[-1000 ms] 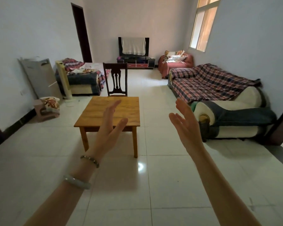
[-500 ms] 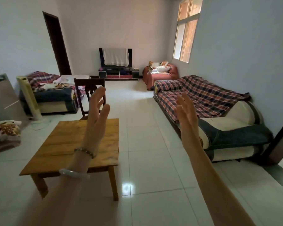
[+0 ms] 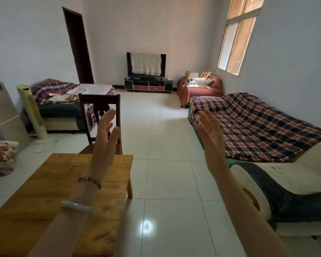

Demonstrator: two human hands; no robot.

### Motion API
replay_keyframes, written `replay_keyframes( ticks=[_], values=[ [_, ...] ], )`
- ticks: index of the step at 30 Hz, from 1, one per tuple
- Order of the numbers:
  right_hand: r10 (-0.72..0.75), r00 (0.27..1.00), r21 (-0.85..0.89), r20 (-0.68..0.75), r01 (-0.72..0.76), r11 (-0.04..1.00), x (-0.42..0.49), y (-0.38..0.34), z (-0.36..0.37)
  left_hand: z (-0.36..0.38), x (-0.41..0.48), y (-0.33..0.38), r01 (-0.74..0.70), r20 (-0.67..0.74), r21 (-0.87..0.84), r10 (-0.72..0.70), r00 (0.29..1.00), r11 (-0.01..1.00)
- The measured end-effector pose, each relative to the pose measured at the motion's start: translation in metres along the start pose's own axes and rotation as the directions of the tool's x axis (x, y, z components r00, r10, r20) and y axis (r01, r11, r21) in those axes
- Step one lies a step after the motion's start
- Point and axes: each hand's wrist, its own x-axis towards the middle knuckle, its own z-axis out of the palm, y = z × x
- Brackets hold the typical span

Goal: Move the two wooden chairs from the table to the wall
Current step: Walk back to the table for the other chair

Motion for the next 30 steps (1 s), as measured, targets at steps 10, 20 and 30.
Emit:
replay_keyframes(
  ticks=[10,20,30],
  values=[
    [0.056,0.998,0.041,0.027,-0.057,0.998,0.246,0.166,0.021,0.093,0.212,-0.173,0.059,0.006,0.011,-0.059,0.998,0.998],
    [0.063,0.996,0.029,0.061,-0.065,0.997,0.478,0.35,0.031,0.19,0.414,-0.354,0.083,-0.033,-0.006,-0.084,0.996,0.996],
    [0.079,0.977,0.077,0.196,-0.096,0.992,0.723,0.507,0.064,0.263,0.602,-0.495,0.106,-0.159,0.091,-0.09,0.983,0.99]
  ],
)
